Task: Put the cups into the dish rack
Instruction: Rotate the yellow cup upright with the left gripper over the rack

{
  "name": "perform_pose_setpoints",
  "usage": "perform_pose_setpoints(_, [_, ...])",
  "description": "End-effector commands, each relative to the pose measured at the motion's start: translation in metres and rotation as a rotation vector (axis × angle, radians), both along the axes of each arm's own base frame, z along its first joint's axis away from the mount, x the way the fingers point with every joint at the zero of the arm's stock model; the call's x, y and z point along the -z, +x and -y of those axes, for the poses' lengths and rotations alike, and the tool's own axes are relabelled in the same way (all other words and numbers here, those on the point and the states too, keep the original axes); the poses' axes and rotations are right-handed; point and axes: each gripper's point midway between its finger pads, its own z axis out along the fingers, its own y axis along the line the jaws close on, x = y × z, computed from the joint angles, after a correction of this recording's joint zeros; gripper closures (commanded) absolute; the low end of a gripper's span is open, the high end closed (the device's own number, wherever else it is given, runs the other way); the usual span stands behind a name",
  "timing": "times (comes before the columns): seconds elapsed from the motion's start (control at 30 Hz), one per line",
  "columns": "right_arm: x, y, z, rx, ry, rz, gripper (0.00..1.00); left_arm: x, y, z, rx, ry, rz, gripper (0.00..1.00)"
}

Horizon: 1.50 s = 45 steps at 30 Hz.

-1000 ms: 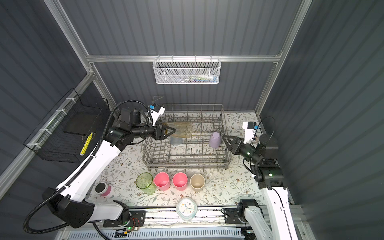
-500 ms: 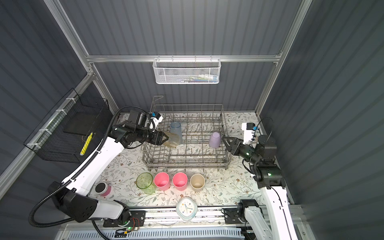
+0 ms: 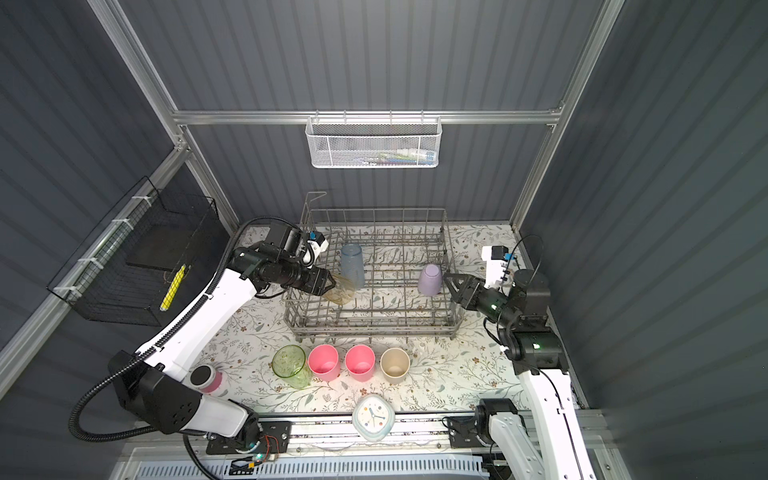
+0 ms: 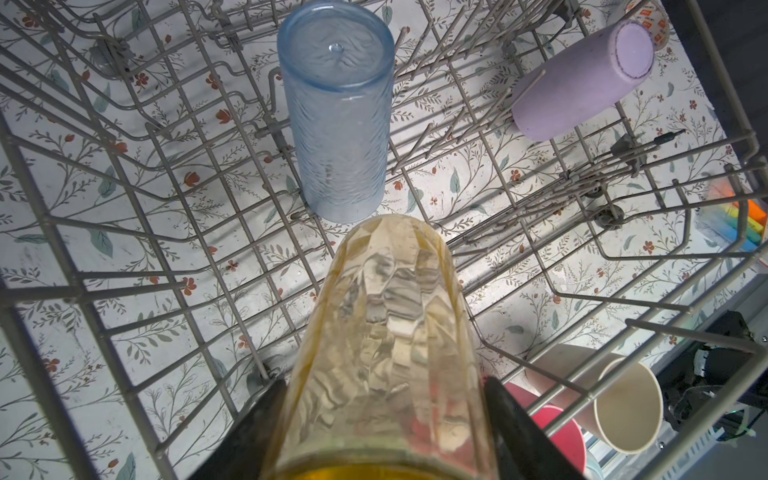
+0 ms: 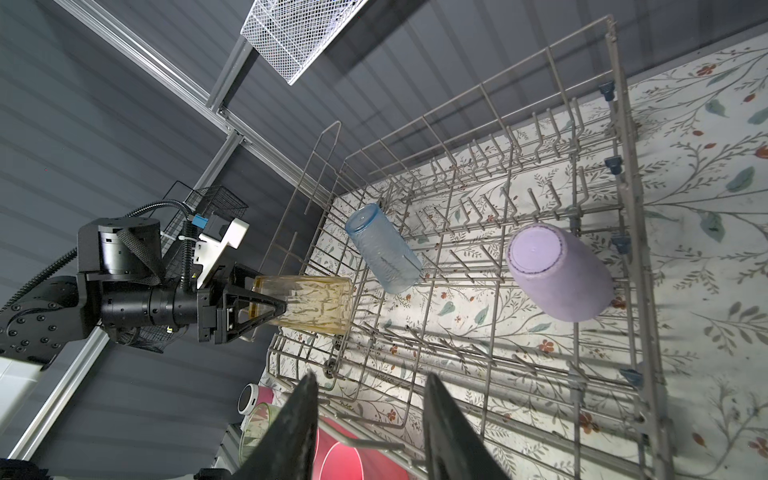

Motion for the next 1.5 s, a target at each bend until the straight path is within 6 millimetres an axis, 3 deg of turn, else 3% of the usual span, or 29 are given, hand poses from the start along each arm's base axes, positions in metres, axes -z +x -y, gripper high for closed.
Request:
perform_pose_setpoints(0.0, [0.002,0.002,-0.001,-0.007,0.005,0.007,0.57,-0.004,0.001,0.008,0.034,-0.036,-0.01,0.69])
perform_pose_setpoints(0.57, [0.01,0.006,-0.002,-0.015,0.009,-0.005,0.57,0.021,0.013,0.016,0.018,0.01,-0.062,0.69])
perform_pose_setpoints(1.47, [0.028,0.02,-0.005,-0.04,0.018,-0.04,0.56,0.061,0.026,0.019,0.006,0.243,-0.116,0.71])
